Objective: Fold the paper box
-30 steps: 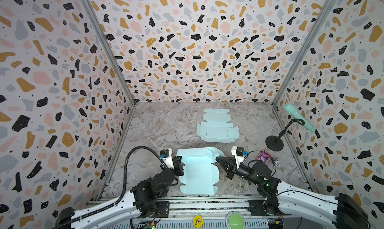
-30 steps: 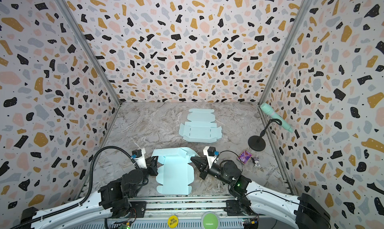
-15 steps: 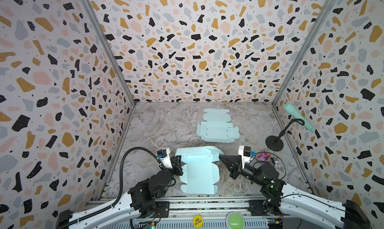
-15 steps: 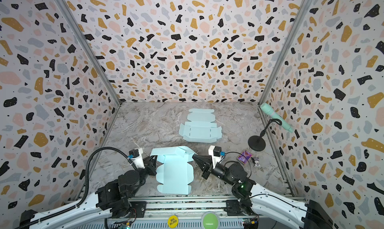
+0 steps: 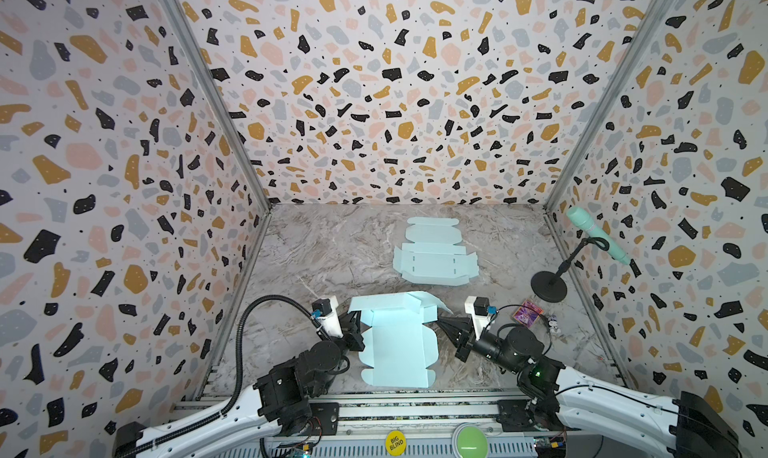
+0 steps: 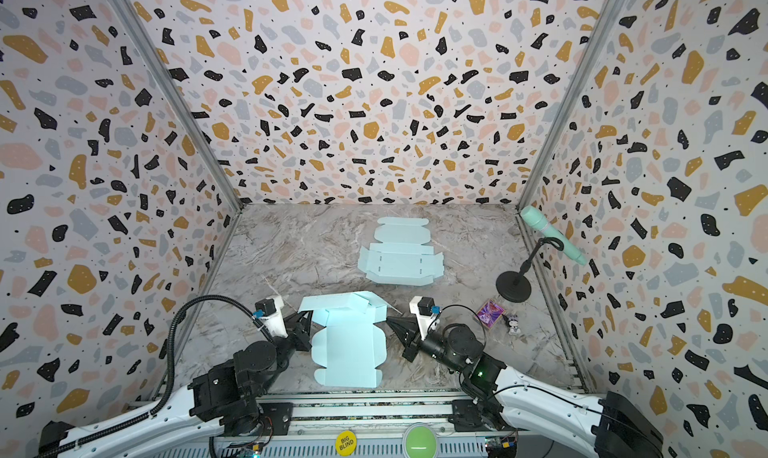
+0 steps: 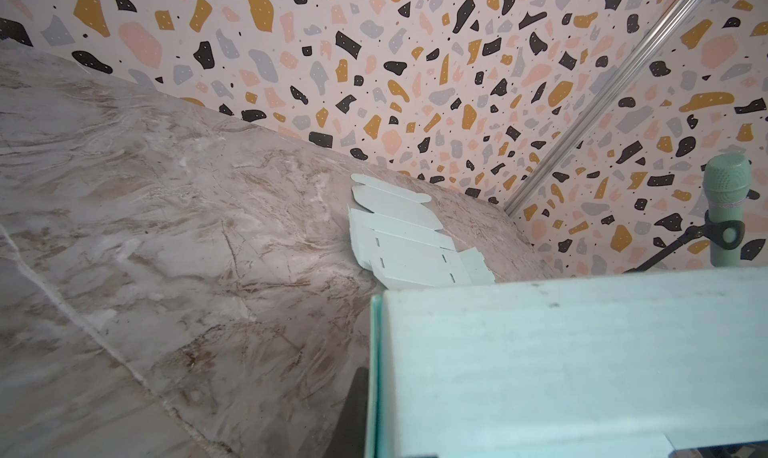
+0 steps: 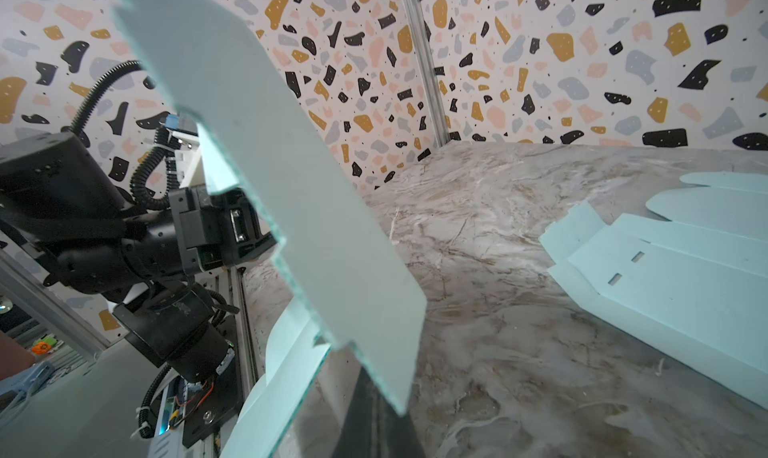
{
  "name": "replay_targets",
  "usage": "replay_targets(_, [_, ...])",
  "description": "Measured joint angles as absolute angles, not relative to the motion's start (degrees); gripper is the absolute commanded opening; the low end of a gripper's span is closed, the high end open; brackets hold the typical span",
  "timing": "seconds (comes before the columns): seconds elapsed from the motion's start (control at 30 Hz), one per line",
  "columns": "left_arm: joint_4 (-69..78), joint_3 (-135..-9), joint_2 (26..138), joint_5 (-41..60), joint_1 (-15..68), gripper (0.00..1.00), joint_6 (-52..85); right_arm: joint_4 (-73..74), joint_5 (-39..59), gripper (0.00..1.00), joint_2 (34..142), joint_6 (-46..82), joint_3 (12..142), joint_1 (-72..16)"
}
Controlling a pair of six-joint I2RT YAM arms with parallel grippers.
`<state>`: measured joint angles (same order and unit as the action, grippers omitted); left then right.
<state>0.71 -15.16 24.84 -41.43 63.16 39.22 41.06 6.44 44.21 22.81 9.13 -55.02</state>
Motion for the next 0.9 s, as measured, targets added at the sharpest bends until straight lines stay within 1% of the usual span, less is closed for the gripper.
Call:
replay_targets(0.43, [1.4, -15.1, 27.1, -41.3, 63.2, 0.01, 39.3, 46.0, 8.4, 0.0, 50.2, 22.4, 11.8, -55.5])
replay_targets(0.77, [1.8, -14.8, 29.0, -41.1, 63.0, 0.01, 39.2, 49.9, 8.6, 0.0, 59.5, 23.1, 14.5, -57.4])
replay_targets(0.9, [1.6, -14.5, 29.0, -41.2, 63.0, 0.0, 39.2, 49.5, 8.5, 0.0, 60.5, 22.9, 14.9, -57.9])
